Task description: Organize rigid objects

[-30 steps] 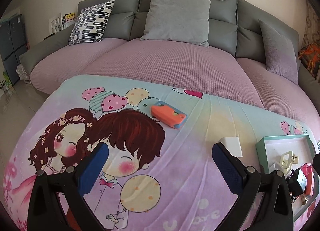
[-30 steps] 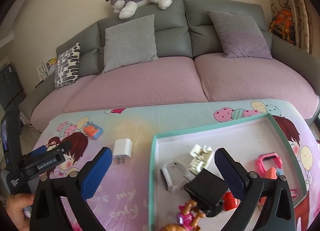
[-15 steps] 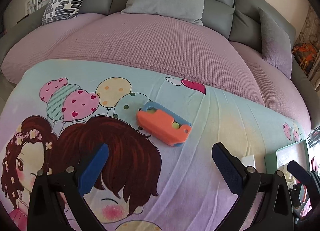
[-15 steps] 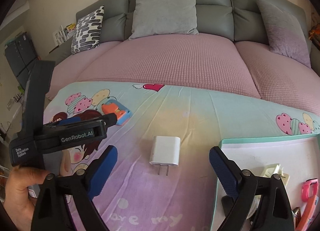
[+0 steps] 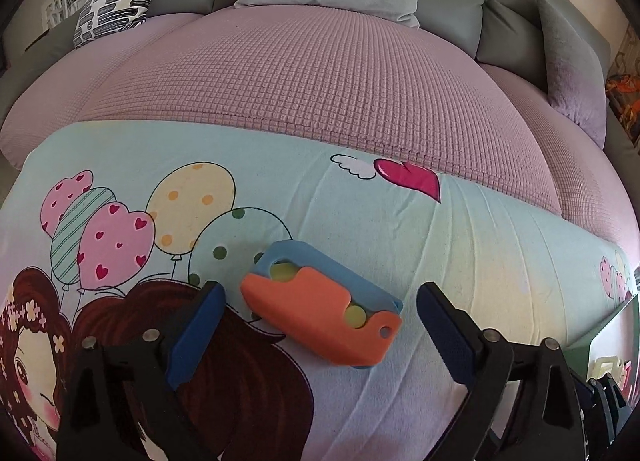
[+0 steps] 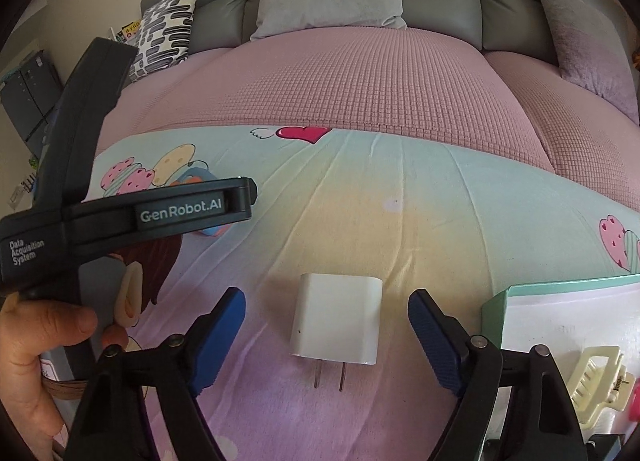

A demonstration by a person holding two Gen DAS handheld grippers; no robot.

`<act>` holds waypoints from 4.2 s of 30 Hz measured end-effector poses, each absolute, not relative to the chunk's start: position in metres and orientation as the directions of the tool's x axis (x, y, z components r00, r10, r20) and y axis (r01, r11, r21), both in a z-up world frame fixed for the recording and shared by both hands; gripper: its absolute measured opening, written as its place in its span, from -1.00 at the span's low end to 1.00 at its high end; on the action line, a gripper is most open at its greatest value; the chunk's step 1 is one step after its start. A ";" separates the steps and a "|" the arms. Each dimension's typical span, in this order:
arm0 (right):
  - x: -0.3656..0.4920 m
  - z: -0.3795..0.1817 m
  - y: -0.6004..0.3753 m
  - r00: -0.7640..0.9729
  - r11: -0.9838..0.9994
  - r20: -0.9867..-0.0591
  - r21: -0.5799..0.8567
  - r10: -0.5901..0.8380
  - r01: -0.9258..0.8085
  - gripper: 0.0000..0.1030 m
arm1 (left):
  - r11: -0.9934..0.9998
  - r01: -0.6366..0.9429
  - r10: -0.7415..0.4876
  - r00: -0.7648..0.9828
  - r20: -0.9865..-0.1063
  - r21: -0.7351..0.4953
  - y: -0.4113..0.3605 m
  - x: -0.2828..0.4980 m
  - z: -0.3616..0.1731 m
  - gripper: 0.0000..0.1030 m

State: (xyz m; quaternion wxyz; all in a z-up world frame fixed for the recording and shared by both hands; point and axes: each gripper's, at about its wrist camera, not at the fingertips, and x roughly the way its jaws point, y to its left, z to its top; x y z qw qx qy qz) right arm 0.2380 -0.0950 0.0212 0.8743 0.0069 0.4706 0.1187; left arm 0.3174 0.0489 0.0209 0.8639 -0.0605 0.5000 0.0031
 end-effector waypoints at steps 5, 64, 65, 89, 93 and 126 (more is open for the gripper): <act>0.239 0.018 -0.094 0.528 0.975 -0.827 0.108 0.196 -0.193 0.52 | 0.996 -0.048 -0.037 0.504 -0.863 -0.071 0.043 0.316 0.021 0.52; 0.043 0.087 -0.372 0.752 0.906 -0.656 0.279 -0.063 0.319 -0.13 | 0.924 0.231 -0.383 0.601 -0.701 -0.306 -0.175 0.103 0.088 0.51; 0.042 0.086 -0.377 0.753 0.900 -0.655 0.288 -0.065 0.328 -0.13 | 0.923 0.241 -0.384 0.600 -0.702 -0.300 -0.180 0.102 0.087 0.51; 0.048 0.049 -0.405 0.674 0.877 -0.726 0.228 -0.136 0.422 -0.12 | 0.914 0.366 -0.357 0.516 -0.779 -0.176 -0.242 0.087 0.047 0.52; 0.048 0.049 -0.405 0.673 0.876 -0.729 0.238 -0.125 0.419 -0.12 | 0.917 0.364 -0.346 0.521 -0.780 -0.163 -0.242 0.088 0.045 0.52; 0.046 0.076 -0.384 0.714 0.915 -0.698 0.250 -0.056 0.317 0.13 | 0.990 0.059 -0.138 0.635 -0.761 -0.130 -0.143 0.106 0.086 0.74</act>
